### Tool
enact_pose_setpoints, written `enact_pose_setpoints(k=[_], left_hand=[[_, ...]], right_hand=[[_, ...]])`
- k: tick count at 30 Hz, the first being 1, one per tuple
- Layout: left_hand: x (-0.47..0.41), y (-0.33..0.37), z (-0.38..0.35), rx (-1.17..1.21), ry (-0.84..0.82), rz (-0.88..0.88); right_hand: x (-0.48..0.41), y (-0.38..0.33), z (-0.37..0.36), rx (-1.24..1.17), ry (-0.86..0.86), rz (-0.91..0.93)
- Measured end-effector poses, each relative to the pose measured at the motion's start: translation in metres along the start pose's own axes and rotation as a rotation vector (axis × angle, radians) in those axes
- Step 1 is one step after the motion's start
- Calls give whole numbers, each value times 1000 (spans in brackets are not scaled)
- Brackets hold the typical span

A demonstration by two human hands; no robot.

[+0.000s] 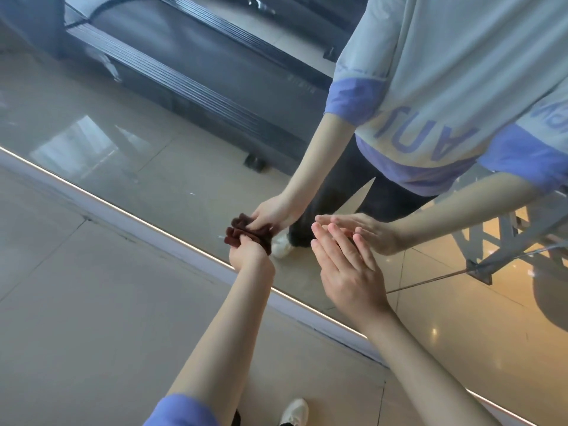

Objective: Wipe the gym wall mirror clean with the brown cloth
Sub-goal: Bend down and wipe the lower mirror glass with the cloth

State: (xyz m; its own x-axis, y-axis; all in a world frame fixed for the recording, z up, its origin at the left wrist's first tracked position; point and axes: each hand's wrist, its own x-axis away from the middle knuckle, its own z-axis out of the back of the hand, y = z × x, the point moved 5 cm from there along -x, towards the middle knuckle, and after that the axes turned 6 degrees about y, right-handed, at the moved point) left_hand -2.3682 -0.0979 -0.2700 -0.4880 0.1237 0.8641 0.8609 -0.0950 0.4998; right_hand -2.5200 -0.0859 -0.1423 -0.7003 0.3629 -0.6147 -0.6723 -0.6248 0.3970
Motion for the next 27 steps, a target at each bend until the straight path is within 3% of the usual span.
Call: enact_pose_setpoints(k=[6,10,21,27], left_hand=[[20,-23,0,31,-10,55],[4,-17,-8,-69,-14,-27],[-9,-13,-8,-216,11,12],[46,-36,2,-164,-156,-114]], right_hand=[[-1,-2,1,-5,22,-26],[-1,-3,2,-24,10,-32],[-1,-7,-1,-66,29,-58],[1,-7,-4,-70,65,-67]])
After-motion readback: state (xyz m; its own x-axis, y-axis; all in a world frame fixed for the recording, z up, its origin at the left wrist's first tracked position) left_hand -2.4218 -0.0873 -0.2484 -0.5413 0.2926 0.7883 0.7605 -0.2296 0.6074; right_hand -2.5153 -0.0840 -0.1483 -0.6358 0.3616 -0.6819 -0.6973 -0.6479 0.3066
